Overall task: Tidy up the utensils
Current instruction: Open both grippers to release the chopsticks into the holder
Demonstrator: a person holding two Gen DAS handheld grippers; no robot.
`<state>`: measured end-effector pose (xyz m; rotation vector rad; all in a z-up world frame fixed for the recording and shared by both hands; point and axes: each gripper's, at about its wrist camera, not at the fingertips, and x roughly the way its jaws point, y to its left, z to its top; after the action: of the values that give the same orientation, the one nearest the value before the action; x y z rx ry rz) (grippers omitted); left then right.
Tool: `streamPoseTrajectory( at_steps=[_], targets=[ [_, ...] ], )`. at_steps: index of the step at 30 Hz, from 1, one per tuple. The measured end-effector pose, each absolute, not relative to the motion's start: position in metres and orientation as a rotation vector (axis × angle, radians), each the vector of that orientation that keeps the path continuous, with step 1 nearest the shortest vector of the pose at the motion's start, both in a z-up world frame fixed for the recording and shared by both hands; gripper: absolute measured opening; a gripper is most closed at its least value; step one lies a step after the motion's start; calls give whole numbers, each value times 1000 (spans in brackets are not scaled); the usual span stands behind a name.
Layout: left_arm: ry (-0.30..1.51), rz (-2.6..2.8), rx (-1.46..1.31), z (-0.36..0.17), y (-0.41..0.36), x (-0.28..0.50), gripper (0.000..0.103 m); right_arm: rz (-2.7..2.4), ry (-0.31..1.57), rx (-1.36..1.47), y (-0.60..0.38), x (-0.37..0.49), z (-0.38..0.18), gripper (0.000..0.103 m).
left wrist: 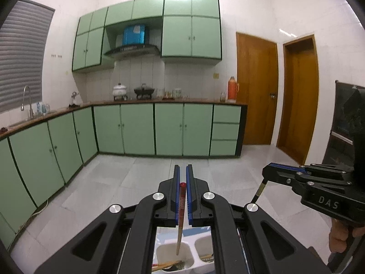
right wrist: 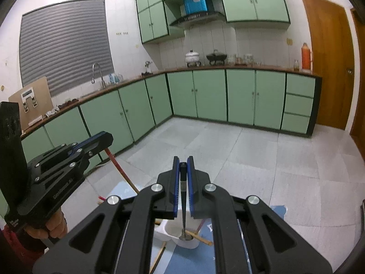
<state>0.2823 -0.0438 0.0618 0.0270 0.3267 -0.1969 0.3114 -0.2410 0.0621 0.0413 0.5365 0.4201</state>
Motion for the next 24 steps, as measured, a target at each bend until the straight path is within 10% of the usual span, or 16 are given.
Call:
streamPoseTrajectory(
  at_steps=[11, 24],
  targets=[
    [458, -176, 2, 16, -27, 301, 6, 426, 599, 34, -234, 315, 31, 17],
    [376, -119, -47, 33, -1, 223, 55, 313, 447, 75, -271, 236, 45, 76]
  ],
)
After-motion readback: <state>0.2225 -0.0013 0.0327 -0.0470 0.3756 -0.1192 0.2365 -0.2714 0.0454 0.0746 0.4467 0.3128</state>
